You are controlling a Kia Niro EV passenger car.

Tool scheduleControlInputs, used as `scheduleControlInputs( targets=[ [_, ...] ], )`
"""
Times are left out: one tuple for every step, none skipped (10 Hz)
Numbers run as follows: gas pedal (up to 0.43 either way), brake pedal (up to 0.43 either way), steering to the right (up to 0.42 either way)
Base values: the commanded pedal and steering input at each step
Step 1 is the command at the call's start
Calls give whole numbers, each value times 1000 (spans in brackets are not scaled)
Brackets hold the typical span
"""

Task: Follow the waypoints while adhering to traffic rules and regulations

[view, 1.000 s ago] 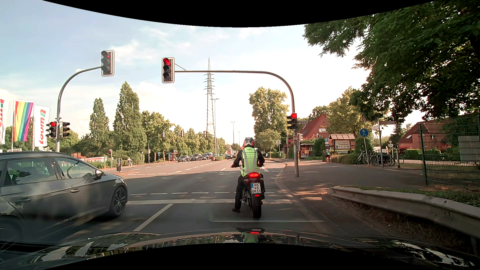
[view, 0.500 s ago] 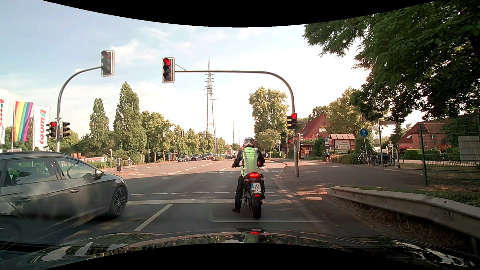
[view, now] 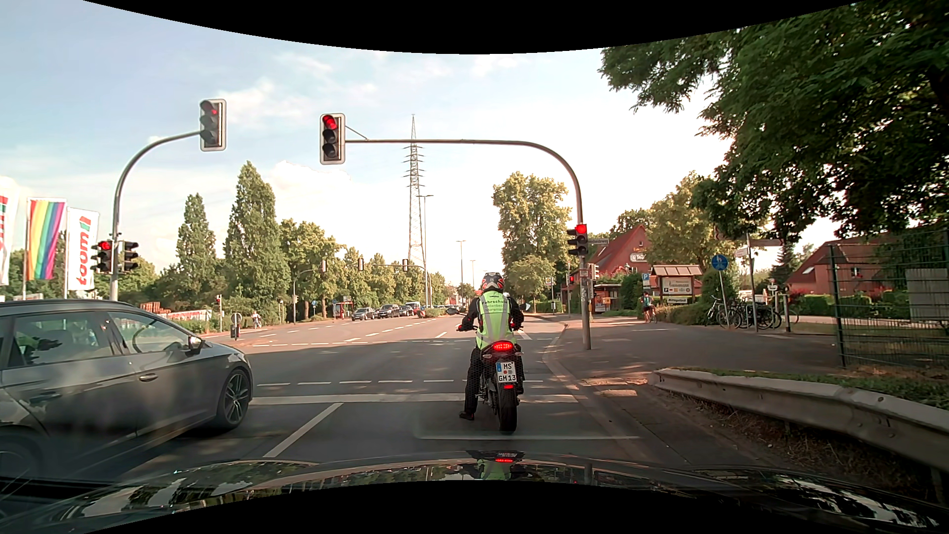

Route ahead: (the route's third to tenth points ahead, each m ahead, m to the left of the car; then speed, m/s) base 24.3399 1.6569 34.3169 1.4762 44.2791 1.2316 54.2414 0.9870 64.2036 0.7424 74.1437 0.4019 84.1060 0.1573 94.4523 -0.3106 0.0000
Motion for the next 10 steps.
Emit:
scheduleControlInputs(
  targets=[
    [0,0,0],
    [0,0,0],
    [0,0,0],
    [0,0,0],
    [0,0,0],
    [0,0,0],
    [0,0,0],
    [0,0,0],
    [0,0,0],
    [0,0,0]
  ],
)
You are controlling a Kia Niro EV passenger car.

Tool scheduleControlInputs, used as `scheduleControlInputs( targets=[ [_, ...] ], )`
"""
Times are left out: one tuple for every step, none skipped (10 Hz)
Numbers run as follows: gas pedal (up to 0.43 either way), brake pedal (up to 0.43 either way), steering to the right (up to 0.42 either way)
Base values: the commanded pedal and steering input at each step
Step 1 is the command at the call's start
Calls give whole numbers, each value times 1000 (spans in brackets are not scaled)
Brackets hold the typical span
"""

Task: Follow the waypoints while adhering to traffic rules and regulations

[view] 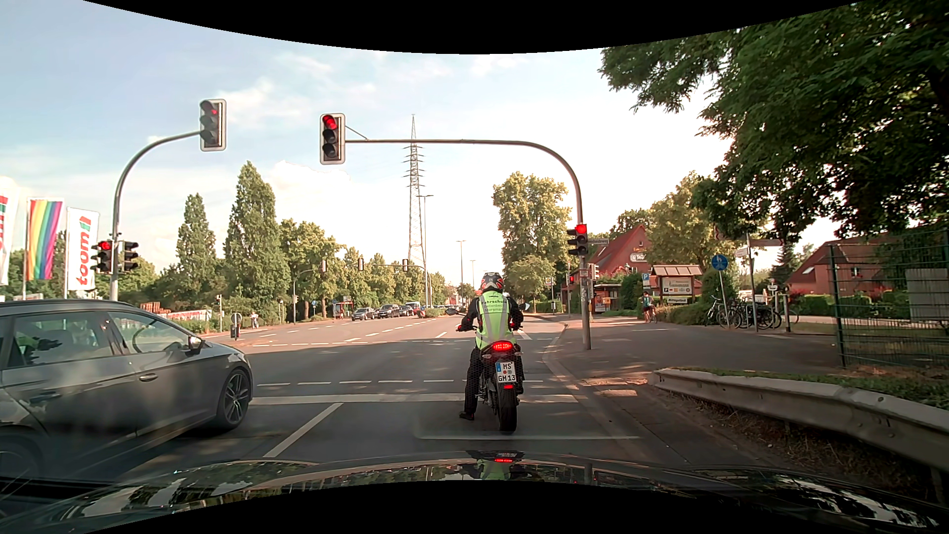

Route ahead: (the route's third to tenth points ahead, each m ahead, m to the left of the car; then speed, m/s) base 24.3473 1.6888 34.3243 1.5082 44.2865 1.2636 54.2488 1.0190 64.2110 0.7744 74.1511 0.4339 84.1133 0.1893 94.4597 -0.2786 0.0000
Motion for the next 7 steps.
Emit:
scheduleControlInputs(
  targets=[
    [0,0,0],
    [0,0,0],
    [0,0,0],
    [0,0,0],
    [0,0,0],
    [0,0,0],
    [0,0,0]
  ],
)
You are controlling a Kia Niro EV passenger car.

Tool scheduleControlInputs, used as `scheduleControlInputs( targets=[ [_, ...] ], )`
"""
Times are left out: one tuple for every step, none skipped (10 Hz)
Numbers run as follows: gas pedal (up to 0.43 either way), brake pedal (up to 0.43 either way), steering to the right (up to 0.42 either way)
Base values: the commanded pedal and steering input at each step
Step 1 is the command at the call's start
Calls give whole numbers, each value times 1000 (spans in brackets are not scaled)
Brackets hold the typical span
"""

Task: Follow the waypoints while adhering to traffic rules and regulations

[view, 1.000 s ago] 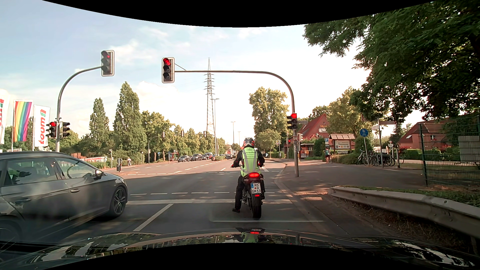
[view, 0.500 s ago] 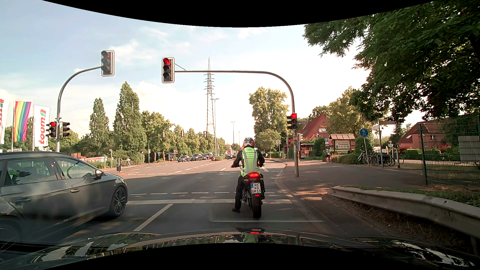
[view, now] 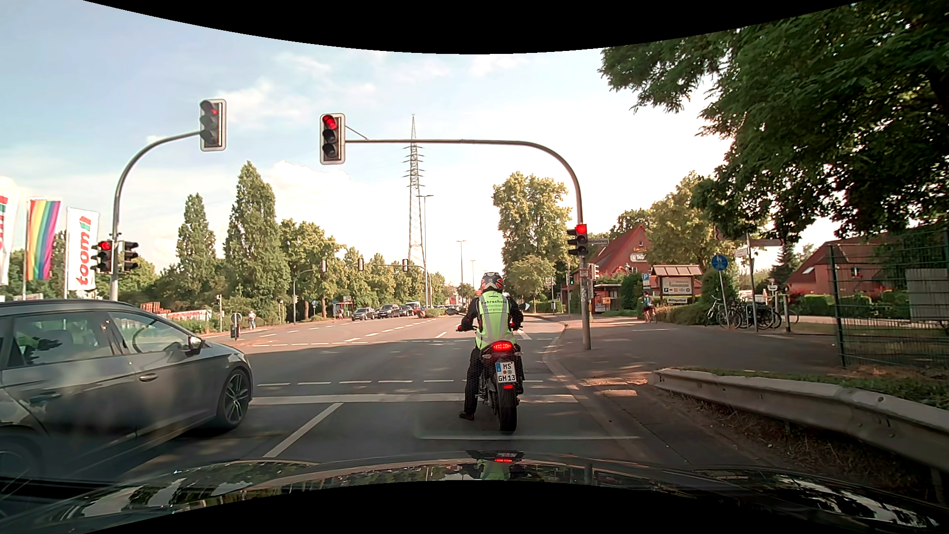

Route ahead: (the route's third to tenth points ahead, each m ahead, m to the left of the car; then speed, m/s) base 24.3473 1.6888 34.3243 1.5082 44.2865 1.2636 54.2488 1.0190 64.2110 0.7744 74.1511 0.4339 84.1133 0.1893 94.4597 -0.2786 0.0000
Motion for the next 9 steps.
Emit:
scheduleControlInputs(
  targets=[
    [0,0,0],
    [0,0,0],
    [0,0,0],
    [0,0,0],
    [0,0,0],
    [0,0,0],
    [0,0,0],
    [0,0,0],
    [0,0,0]
  ],
)
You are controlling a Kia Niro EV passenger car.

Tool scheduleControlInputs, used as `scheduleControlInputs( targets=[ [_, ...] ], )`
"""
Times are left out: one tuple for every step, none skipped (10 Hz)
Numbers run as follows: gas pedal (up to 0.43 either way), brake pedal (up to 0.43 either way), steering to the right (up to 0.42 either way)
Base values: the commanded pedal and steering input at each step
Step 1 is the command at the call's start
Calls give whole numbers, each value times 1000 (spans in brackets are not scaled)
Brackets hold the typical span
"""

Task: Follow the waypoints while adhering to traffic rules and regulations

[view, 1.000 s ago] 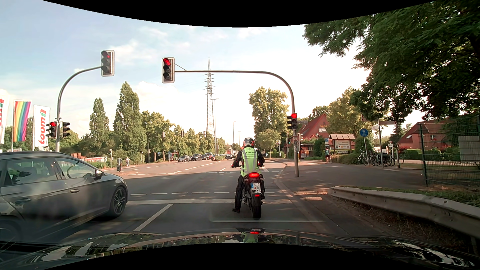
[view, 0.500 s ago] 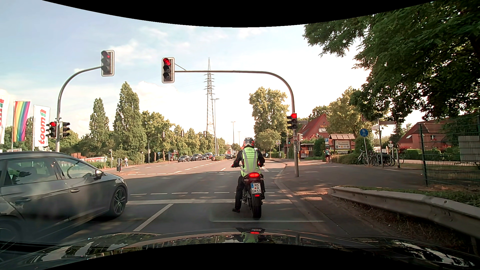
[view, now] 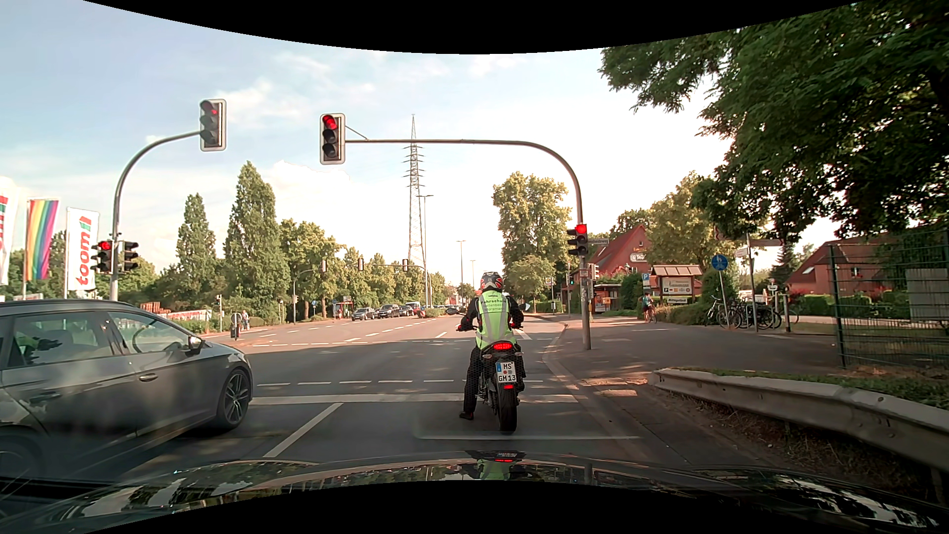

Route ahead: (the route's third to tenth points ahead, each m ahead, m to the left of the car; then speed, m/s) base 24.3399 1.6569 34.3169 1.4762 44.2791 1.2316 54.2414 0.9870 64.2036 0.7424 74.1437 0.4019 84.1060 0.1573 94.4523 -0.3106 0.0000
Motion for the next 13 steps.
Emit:
scheduleControlInputs(
  targets=[
    [0,0,0],
    [0,0,0],
    [0,0,0],
    [0,0,0],
    [0,0,0],
    [20,0,-1],
    [59,0,-1],
    [87,0,0],
    [87,0,-1],
    [79,0,0],
    [67,0,0],
    [67,0,0],
    [47,0,-1]
  ],
)
